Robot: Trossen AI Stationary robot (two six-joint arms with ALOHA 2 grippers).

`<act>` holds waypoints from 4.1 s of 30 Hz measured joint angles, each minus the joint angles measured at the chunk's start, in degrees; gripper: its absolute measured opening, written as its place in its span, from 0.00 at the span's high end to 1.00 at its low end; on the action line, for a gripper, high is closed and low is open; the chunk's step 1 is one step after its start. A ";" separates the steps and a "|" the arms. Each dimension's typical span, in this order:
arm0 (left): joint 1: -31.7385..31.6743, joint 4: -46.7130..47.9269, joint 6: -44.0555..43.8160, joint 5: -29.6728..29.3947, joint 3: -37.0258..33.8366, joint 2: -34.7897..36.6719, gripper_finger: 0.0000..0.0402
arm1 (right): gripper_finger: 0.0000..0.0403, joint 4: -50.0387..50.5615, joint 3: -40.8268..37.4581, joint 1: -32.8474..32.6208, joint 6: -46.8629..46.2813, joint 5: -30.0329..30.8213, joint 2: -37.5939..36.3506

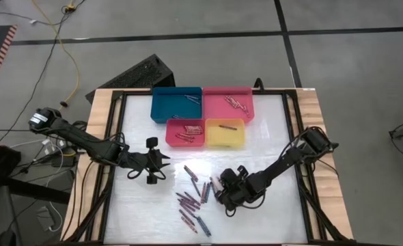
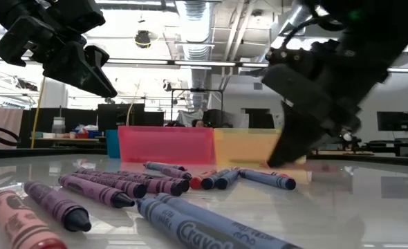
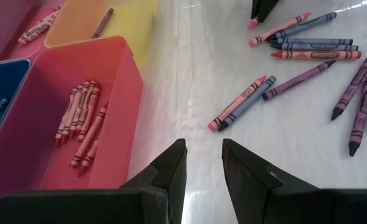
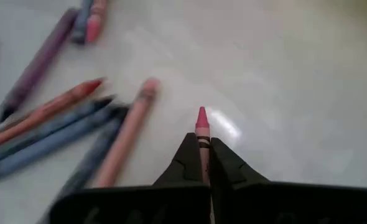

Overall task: Sort crayons
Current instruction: Put the pink crayon into the pink bin, then put the blue crayon into the blue bin

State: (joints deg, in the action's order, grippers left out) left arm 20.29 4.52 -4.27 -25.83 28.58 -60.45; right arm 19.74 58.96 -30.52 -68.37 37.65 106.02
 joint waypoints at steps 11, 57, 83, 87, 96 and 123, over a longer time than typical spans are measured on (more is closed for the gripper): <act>0.00 0.23 -0.04 0.12 0.02 0.00 0.77 | 0.98 -0.01 -0.03 6.13 11.41 0.70 -6.20; -0.02 3.85 0.07 -0.01 0.02 0.00 0.77 | 0.98 -8.51 -0.14 60.84 51.83 -16.69 -9.27; -0.02 3.78 0.13 -0.43 0.02 0.00 0.77 | 0.80 -6.18 3.59 62.54 50.44 -24.47 -10.02; -0.02 3.78 0.02 -0.43 0.02 0.00 0.77 | 0.80 -3.34 5.77 60.19 50.44 -29.54 -13.86; -0.02 3.76 -0.07 -0.43 0.02 0.00 0.77 | 0.80 -2.18 6.90 47.57 50.39 -36.07 -20.59; -0.02 2.21 -1.16 -0.32 0.02 -0.02 0.77 | 0.80 -29.36 6.93 20.00 50.19 -23.98 5.89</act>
State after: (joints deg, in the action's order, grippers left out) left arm 20.27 6.72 -5.43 -26.15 28.60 -60.47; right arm -9.62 65.90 -10.51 -18.18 13.67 111.91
